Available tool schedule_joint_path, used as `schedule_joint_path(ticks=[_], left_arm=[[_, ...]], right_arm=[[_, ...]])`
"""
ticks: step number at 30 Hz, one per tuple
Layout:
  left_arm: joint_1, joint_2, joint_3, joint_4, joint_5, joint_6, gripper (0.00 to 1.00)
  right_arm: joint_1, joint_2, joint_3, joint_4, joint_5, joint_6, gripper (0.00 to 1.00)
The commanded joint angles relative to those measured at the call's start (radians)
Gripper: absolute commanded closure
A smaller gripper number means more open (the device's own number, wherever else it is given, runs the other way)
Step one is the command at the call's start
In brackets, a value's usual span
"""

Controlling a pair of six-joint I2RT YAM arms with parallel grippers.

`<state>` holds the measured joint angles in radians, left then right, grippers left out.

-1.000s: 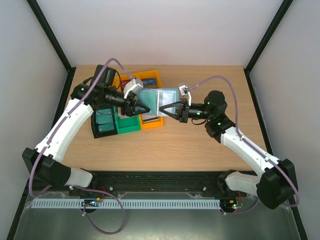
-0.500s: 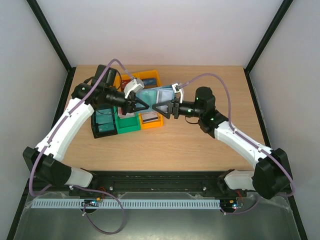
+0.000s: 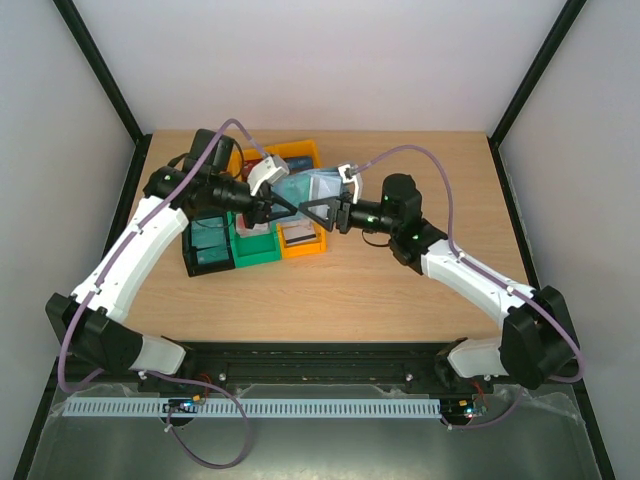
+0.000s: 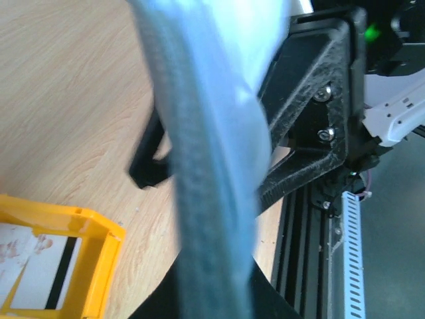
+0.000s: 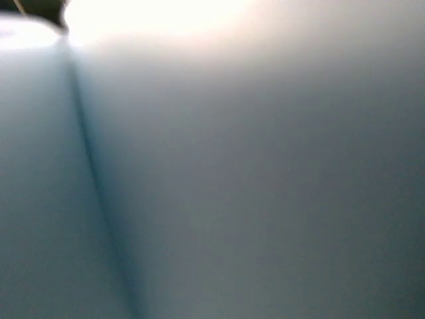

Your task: Take the credit cards out of the card holder

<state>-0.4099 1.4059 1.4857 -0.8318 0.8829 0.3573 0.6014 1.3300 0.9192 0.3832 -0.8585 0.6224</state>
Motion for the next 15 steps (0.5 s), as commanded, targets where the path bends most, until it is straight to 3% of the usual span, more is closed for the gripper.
schedule_joint_path(ticks=[1,5,7,8,10,15], left_arm=[[-0.024,0.006,-0.009,-0.006,0.036,0.029,0.98],[-0.023,-0.002,0.001,-0.036,0.041,0.063,0.98],[-0.021,-0.005,0.011,-0.068,0.051,0.097,0.84],[-0.016,-0.009,0.019,-0.088,0.058,0.117,0.67],[0.006,-0.018,0.038,-0.127,0.077,0.163,0.57],[0.108,-0.055,0.037,-0.14,0.121,0.182,0.57]], right_arm=[[0.024,0.002,0.045,0.094,0.011,0.008,0.66],[0.024,-0.02,0.047,0.039,0.013,-0.036,0.97],[0.021,-0.037,0.047,0.007,0.012,-0.067,0.98],[0.018,-0.048,0.046,-0.001,0.002,-0.081,0.98],[0.006,-0.072,0.038,-0.007,-0.03,-0.1,0.98],[-0.017,-0.125,0.016,-0.015,-0.144,-0.148,0.98]])
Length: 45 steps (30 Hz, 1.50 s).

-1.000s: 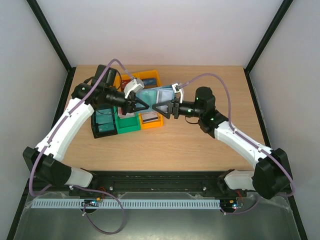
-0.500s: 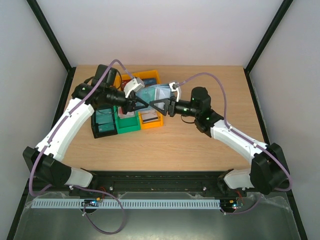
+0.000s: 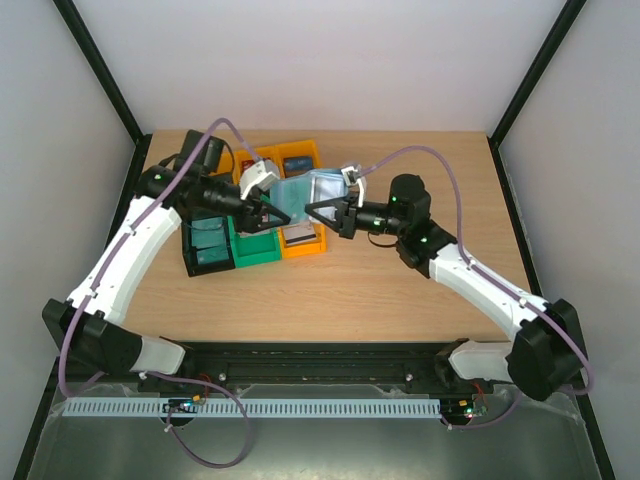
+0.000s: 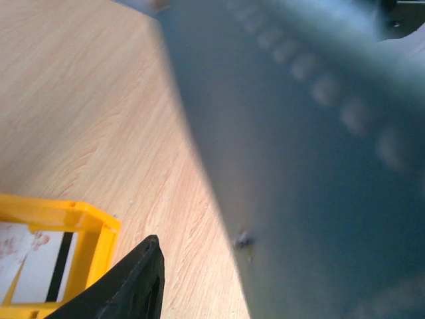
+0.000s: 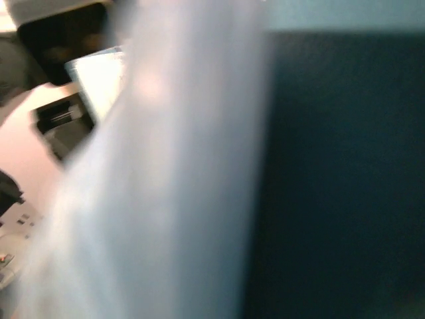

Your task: Take the credit cards out of the card holder

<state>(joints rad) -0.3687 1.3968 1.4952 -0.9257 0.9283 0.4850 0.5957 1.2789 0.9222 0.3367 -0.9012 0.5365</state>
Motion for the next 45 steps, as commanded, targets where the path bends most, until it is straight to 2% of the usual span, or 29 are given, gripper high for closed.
schedule_joint_path(ticks=[1,8,13,19,24,26,32,36,38,40,45], left_arm=[[0.076,-0.05,0.02,-0.038,0.082,0.046,0.57],[0.085,-0.048,0.038,-0.028,0.086,0.028,0.62],[0.145,-0.068,0.051,-0.092,0.146,0.11,0.54],[0.152,-0.073,0.032,-0.074,0.179,0.088,0.46],[0.15,-0.065,0.027,-0.013,0.174,0.008,0.45],[0.144,-0.064,0.027,-0.029,0.185,0.015,0.39],[0.141,-0.069,0.053,-0.195,0.224,0.248,0.22],[0.154,-0.071,0.072,-0.313,0.271,0.4,0.16],[0.156,-0.071,0.078,-0.333,0.292,0.425,0.15],[0.154,-0.069,0.075,-0.295,0.303,0.372,0.17],[0.136,-0.056,0.065,-0.086,0.222,0.073,0.23]], right_arm=[[-0.011,-0.079,0.014,0.032,-0.121,-0.066,0.98],[-0.011,-0.08,0.018,0.037,-0.218,-0.066,0.98],[-0.011,-0.101,0.021,0.004,-0.237,-0.109,0.98],[-0.012,-0.081,0.035,-0.007,-0.247,-0.102,0.98],[-0.011,-0.076,0.036,0.004,-0.251,-0.088,0.98],[-0.011,-0.077,0.035,0.004,-0.234,-0.086,0.98],[-0.012,-0.072,0.045,-0.03,-0.187,-0.099,0.98],[-0.011,-0.066,0.053,-0.049,-0.189,-0.111,0.98],[-0.011,-0.063,0.058,-0.054,-0.19,-0.113,0.98],[-0.011,-0.061,0.06,-0.055,-0.193,-0.112,0.98],[-0.011,-0.059,0.064,-0.059,-0.185,-0.103,0.98]])
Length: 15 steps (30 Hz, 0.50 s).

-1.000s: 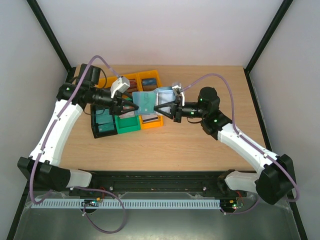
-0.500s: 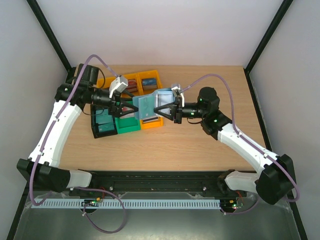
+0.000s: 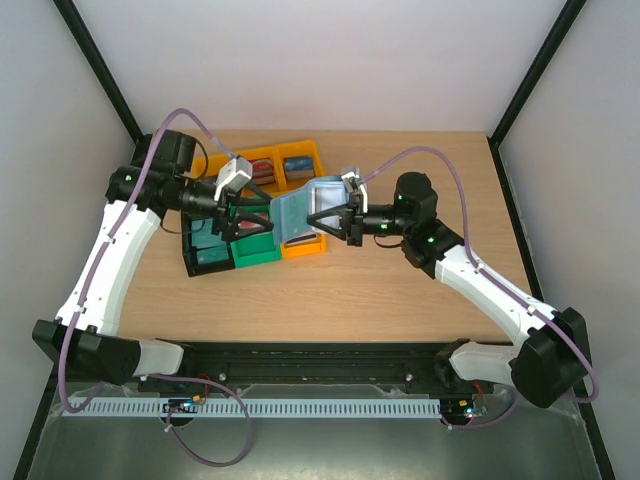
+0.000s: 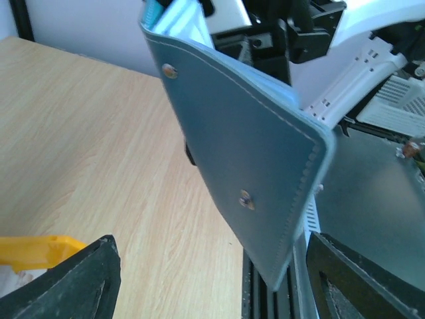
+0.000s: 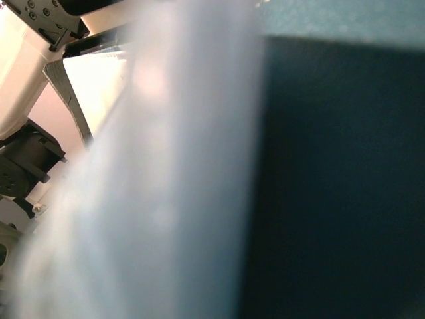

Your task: Take the credit cards out of the card holder

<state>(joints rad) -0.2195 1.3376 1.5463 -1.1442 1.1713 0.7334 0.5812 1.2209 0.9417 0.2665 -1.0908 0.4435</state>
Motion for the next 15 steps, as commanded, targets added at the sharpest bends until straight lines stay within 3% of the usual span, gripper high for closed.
schedule_joint_path(ticks=[1,6,11,15], left_arm=[[-0.025,0.008,0.015,0.155,-0.047,-0.209,0.22],[-0.096,0.033,0.043,0.162,-0.099,-0.223,0.17],[-0.094,0.035,0.037,0.158,-0.118,-0.203,0.3],[-0.089,0.031,0.028,0.157,-0.109,-0.189,0.48]], right_arm=[[0.003,0.0,0.045,0.012,0.007,-0.009,0.98],[0.003,0.012,0.058,-0.007,0.016,-0.014,0.98],[0.003,0.009,0.058,-0.014,0.016,-0.018,0.98],[0.003,0.009,0.06,-0.016,0.006,-0.022,0.98]])
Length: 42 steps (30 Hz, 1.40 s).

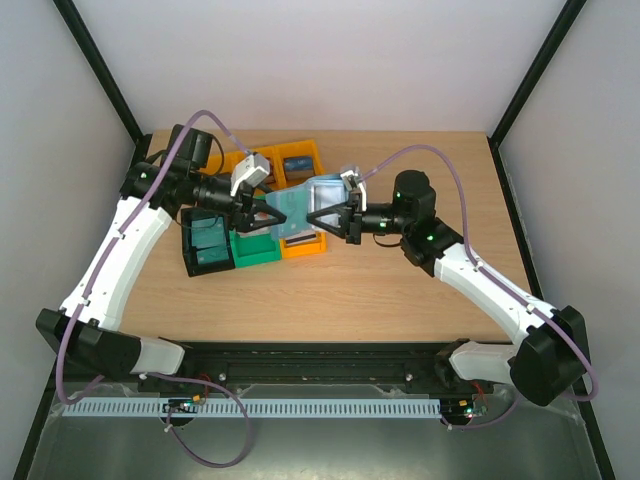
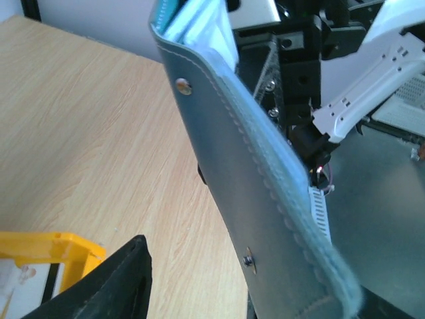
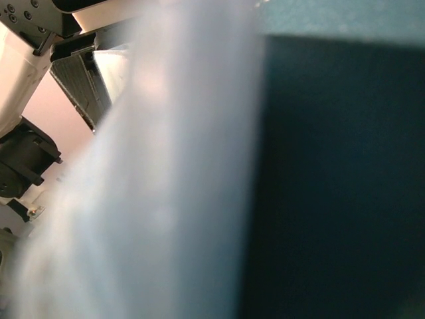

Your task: Take the credit cards out of the card holder

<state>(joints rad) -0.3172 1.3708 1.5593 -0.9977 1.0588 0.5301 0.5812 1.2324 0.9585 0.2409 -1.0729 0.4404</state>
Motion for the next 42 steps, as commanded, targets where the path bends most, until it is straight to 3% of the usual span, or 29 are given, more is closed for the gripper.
schedule_joint_path(ticks=[1,12,20,23,25,27,31,35,38,42], left_arm=[[0.015,-0.001,0.019,0.002,0.012,0.028,0.51],[0.063,-0.006,-0.013,-0.004,0.074,0.057,0.48],[-0.024,0.02,-0.026,0.071,0.01,-0.03,0.72],[-0.035,0.027,-0.022,0.077,0.002,-0.038,0.94],[-0.034,0.023,-0.03,0.086,-0.006,-0.048,0.98],[-0.034,0.017,-0.038,0.088,-0.011,-0.05,0.98],[-0.029,0.006,-0.051,0.134,-0.075,-0.108,0.98],[-0.02,0.001,-0.063,0.144,-0.086,-0.121,0.98],[-0.023,0.004,-0.06,0.13,-0.064,-0.106,0.98],[-0.032,0.004,-0.06,0.122,-0.053,-0.098,0.98]], right_arm=[[0.003,-0.003,0.045,0.003,-0.015,-0.025,0.98],[0.003,0.0,0.051,-0.017,-0.056,-0.042,0.98],[0.019,0.028,0.052,-0.007,-0.046,-0.019,0.98],[0.032,0.046,0.064,-0.032,-0.039,-0.035,0.98],[0.032,0.043,0.063,-0.028,-0.027,-0.038,0.98],[0.032,0.037,0.064,-0.037,0.008,-0.054,0.87],[0.032,0.013,0.091,-0.163,0.148,-0.145,0.45],[0.032,-0.023,0.089,-0.239,0.226,-0.206,0.16],[0.032,-0.016,0.068,-0.165,0.207,-0.148,0.09],[0.047,0.058,0.072,-0.032,0.143,-0.048,0.15]])
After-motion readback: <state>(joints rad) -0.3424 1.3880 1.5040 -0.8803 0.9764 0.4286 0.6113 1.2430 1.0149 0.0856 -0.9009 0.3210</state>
